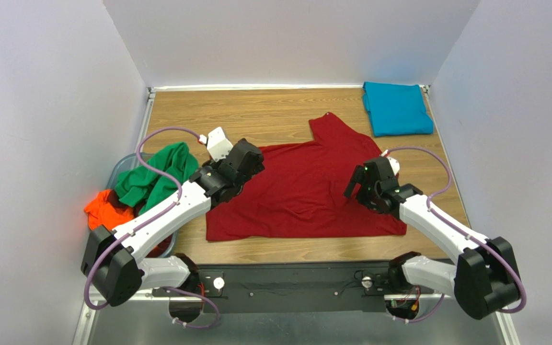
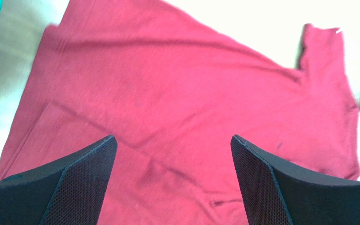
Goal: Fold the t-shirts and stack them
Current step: Fold the tshirt
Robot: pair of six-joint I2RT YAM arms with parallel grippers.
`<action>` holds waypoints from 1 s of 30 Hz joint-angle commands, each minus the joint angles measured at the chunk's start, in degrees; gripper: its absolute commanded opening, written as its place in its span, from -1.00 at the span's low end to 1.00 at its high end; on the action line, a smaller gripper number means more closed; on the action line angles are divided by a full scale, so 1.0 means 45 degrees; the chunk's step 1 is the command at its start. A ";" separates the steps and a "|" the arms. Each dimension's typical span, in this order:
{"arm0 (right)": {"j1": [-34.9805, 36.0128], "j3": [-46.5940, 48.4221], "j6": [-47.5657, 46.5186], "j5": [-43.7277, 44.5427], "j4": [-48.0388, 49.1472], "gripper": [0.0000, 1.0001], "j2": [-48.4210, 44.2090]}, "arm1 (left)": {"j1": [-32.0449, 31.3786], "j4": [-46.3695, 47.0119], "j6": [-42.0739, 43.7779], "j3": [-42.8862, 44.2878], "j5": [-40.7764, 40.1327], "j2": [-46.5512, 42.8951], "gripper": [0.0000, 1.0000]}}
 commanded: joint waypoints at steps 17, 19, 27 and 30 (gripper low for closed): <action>-0.0051 -0.2682 0.3071 -0.0175 -0.2059 1.00 -0.2739 | 0.0271 0.2758 0.2869 -0.0703 -0.3101 -0.2184 0.97; -0.0051 -0.2350 0.2135 -0.0095 -0.1942 1.00 -0.2662 | 0.0272 0.3559 0.3129 -0.1054 -0.2399 -0.2574 0.97; 0.0066 0.1144 -0.1440 -0.1871 -0.1765 1.00 -0.0985 | 0.0291 0.4458 0.3769 -0.1855 -0.2416 -0.3669 0.97; 0.0495 0.1731 -0.1910 -0.1777 -0.1570 1.00 -0.0049 | 0.0271 0.4480 0.4397 -0.1973 -0.2629 -0.3865 0.97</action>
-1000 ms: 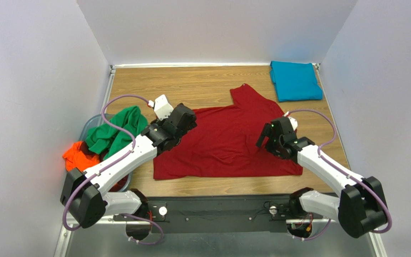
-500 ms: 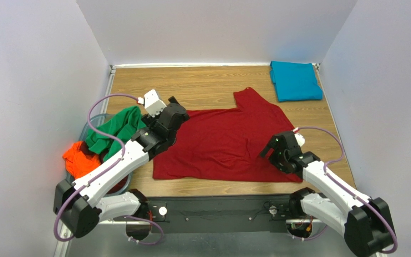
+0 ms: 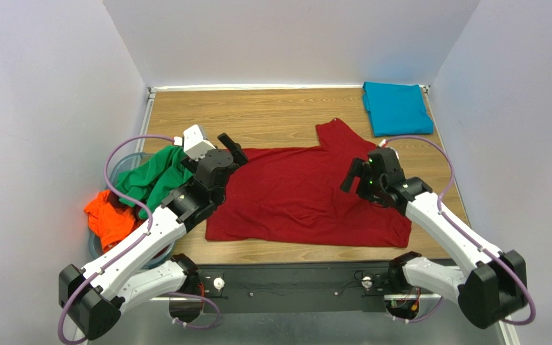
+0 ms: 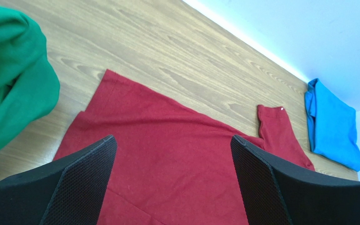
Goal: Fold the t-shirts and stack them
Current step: Fold the tshirt
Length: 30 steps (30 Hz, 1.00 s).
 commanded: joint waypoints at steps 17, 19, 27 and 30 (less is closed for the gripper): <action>0.2133 0.3370 -0.1627 0.1889 0.1508 0.26 0.7215 | 0.0063 0.2049 0.2342 -0.1494 0.0464 -0.1885 0.97; 0.2133 0.3584 -0.1646 0.2045 0.1508 0.16 0.7644 | 0.0082 0.2107 0.2342 -0.1612 0.0464 -0.2003 0.97; 0.2152 0.3878 -0.1529 0.2046 0.1508 -0.63 0.8018 | 0.0082 0.2166 0.2283 -0.1749 0.0327 -0.2102 0.97; 0.2171 0.3859 -0.1510 0.2222 0.1488 -0.78 0.7745 | 0.0082 0.2166 0.2283 -0.1730 0.0308 -0.2043 0.97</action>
